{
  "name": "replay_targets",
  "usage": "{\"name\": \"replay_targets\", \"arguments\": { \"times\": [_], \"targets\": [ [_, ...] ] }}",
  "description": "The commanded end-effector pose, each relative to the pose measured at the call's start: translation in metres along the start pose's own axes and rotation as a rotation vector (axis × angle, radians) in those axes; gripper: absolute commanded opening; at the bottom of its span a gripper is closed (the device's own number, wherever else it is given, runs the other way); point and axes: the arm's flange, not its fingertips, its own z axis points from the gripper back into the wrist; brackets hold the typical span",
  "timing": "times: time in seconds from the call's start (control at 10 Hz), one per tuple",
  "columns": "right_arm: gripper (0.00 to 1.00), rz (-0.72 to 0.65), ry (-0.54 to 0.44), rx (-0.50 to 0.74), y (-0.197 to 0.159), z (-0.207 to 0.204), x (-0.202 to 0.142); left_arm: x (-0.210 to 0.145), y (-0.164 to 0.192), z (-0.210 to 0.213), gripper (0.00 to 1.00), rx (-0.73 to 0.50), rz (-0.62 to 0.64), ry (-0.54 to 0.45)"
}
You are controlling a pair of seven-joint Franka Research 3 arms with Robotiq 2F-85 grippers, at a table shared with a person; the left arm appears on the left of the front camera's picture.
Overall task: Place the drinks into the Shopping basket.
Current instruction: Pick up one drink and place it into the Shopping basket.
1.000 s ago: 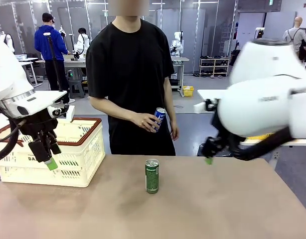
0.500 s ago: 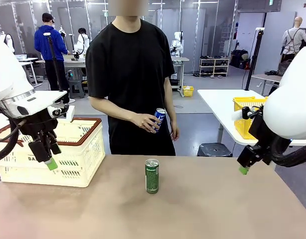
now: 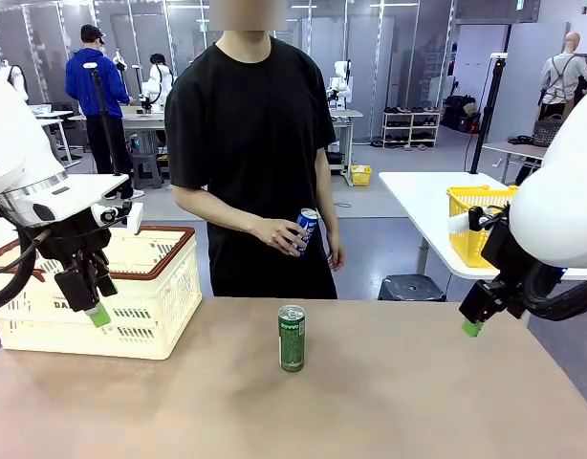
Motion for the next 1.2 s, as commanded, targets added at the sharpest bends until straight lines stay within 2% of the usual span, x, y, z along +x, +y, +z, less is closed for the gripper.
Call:
{"name": "replay_targets", "arguments": {
  "times": [0.0,0.1,0.2,0.4,0.5,0.8,1.1],
  "targets": [
    [1.00,0.000,0.000,0.002,0.000,0.000,0.000,0.000,-0.001,0.001,0.99,0.006,0.002,0.016],
    [1.00,0.000,0.000,0.002,0.000,0.000,0.000,0.000,0.000,0.000,0.99,0.000,0.000,0.000],
    [1.00,0.000,0.000,0.002,0.000,0.000,0.000,0.012,-0.004,0.003,0.99,-0.008,-0.060,-0.039],
    [1.00,0.000,0.000,0.002,0.000,0.000,0.000,0.050,-0.010,0.008,0.99,0.051,-0.132,-0.044],
    [1.00,0.000,0.000,0.002,0.000,0.000,0.000,0.071,-0.010,0.008,0.99,0.054,-0.157,-0.034],
    [1.00,0.000,0.000,0.002,0.000,0.000,0.000,0.150,0.005,-0.009,0.99,0.120,-0.239,0.094],
    [1.00,0.000,0.000,0.002,0.000,0.000,0.000,0.203,0.019,-0.049,0.99,0.128,-0.283,0.115]
  ]
}}
